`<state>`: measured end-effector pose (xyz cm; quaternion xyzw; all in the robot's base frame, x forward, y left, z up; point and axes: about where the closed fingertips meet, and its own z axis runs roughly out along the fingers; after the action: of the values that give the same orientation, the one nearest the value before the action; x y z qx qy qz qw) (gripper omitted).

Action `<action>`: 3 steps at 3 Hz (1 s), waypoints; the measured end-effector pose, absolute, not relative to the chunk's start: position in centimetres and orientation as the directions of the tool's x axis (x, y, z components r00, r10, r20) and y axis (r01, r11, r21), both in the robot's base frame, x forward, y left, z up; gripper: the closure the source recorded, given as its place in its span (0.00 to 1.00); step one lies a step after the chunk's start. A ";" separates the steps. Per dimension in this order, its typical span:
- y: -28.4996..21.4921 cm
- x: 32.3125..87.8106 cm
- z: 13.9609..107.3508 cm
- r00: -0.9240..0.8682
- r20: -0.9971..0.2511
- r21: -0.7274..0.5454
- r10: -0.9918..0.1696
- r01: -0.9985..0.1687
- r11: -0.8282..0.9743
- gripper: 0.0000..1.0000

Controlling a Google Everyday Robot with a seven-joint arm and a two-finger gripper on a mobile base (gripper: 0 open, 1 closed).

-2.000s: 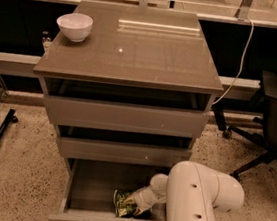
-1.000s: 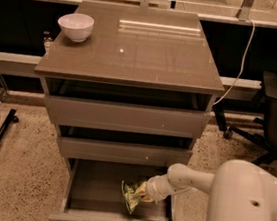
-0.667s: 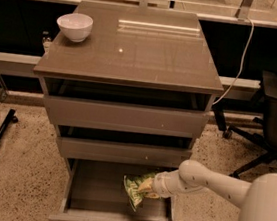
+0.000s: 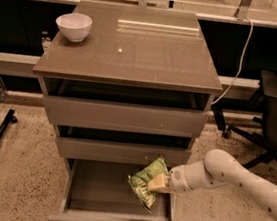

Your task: Pick green jalapeno chip bag from bottom drawer and place on counter

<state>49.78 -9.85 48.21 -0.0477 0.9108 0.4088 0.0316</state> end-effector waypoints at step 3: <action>-13.8 48.0 72.0 -0.699 -0.624 0.384 -0.351 -0.665 0.640 1.00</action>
Offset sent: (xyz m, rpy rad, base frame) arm 0.0001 -0.0407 0.2322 -0.1600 -0.6724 0.2790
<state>48.03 -13.79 71.98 -0.2922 0.8688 0.3073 0.2557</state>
